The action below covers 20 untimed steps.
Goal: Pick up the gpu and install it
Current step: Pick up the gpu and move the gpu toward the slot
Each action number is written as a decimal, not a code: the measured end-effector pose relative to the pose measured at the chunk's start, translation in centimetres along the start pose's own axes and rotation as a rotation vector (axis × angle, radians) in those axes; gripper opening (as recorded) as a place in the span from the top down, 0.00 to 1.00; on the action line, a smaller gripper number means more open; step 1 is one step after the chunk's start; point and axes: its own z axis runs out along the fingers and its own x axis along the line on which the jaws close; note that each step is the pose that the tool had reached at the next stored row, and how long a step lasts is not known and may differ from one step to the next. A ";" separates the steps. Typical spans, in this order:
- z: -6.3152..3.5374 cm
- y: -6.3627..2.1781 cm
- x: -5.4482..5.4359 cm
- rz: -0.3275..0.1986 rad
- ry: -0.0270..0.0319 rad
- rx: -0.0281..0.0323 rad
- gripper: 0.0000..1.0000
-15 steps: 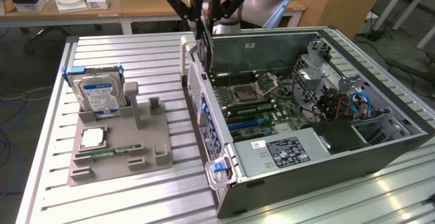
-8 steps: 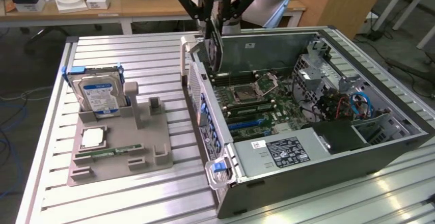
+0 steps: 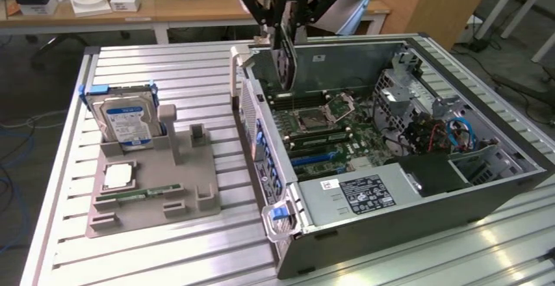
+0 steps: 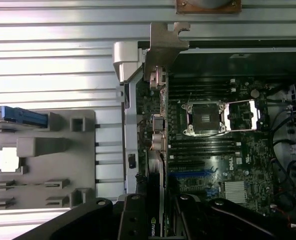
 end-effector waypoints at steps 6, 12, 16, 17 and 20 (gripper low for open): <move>0.07 0.08 -1.4 0.000 0.0000 0.0001 0.74; 0.14 0.16 -2.6 0.000 0.0000 0.0000 0.74; 0.19 0.22 -3.5 0.000 0.0001 0.0001 0.74; 0.20 0.23 -3.7 0.000 0.0000 0.0001 0.74; 0.24 0.28 -4.5 0.000 0.0000 0.0001 0.74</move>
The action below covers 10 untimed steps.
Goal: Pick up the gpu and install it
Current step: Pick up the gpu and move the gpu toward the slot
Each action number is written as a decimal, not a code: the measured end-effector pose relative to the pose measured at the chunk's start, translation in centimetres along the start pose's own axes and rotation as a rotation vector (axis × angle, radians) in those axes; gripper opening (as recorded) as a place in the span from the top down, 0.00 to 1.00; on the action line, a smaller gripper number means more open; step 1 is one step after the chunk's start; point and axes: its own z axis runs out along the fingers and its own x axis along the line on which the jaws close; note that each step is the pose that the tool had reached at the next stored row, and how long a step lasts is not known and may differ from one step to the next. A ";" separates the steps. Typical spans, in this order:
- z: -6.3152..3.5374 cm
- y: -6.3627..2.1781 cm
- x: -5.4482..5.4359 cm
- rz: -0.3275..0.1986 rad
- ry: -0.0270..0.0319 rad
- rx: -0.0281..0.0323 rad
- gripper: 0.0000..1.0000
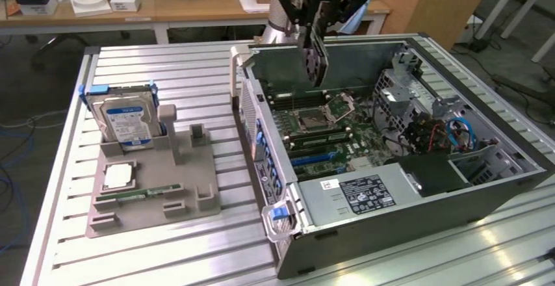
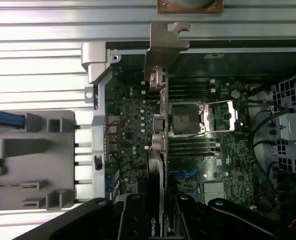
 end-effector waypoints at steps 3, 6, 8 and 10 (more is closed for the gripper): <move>0.04 0.05 -0.8 0.000 0.0000 0.0000 0.74; 0.08 0.10 -1.6 0.000 0.0000 0.0001 0.74; 0.10 0.13 -2.2 0.000 0.0000 0.0001 0.74; 0.13 0.16 -2.7 0.000 0.0000 0.0000 0.74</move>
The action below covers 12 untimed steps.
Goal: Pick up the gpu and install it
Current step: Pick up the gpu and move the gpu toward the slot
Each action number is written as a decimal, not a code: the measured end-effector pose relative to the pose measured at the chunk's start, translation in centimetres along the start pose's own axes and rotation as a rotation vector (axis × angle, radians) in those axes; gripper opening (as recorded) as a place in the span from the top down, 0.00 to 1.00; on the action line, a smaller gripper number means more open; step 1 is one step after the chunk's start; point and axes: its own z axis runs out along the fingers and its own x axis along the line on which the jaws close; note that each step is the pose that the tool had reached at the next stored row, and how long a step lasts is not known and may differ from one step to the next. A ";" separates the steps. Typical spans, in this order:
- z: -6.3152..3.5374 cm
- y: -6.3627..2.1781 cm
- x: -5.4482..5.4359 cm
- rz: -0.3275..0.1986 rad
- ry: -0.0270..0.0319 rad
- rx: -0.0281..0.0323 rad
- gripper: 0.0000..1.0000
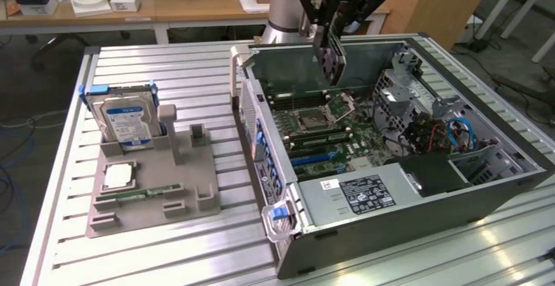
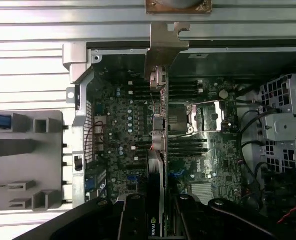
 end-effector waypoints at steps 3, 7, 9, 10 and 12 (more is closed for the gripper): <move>0.04 0.05 -0.7 0.000 0.0000 0.0000 0.74; 0.09 0.11 -1.7 0.000 0.0000 0.0000 0.74; 0.11 0.14 -2.3 0.000 -0.0001 0.0000 0.74; 0.13 0.16 -2.5 0.000 -0.0001 0.0000 0.74; 0.15 0.19 -3.0 0.000 0.0000 0.0000 0.74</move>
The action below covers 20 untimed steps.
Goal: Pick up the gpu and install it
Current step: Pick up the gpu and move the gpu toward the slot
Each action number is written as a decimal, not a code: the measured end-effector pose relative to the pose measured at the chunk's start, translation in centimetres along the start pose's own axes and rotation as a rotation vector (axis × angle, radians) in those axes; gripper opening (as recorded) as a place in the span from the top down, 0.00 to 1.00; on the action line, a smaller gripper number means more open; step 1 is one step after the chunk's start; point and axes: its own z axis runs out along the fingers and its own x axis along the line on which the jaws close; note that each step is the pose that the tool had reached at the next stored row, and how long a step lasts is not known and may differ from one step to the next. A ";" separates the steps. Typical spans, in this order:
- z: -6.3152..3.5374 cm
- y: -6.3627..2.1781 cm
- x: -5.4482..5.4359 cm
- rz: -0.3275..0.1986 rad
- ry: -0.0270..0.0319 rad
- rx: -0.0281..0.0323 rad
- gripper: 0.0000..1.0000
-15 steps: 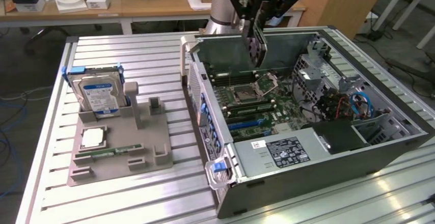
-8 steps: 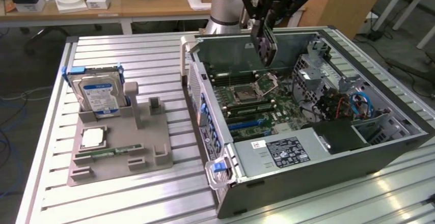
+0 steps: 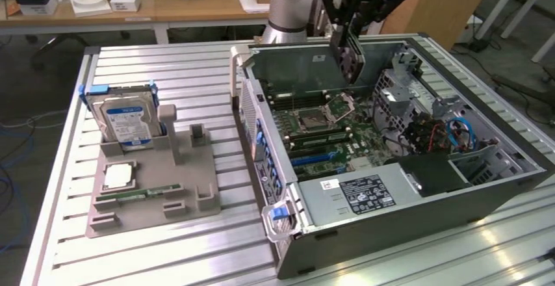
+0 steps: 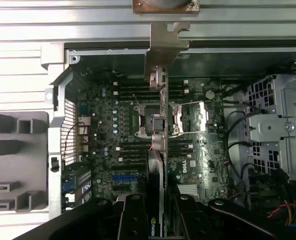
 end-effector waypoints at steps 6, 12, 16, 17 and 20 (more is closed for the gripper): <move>0.07 0.09 -1.4 0.000 0.0000 0.0000 0.74; 0.14 0.17 -2.7 0.000 0.0000 0.0000 0.74; 0.19 0.22 -3.6 0.000 0.0000 0.0001 0.74; 0.20 0.23 -3.7 0.000 0.0000 0.0000 0.74; 0.21 0.24 -3.9 0.000 0.0000 0.0000 0.74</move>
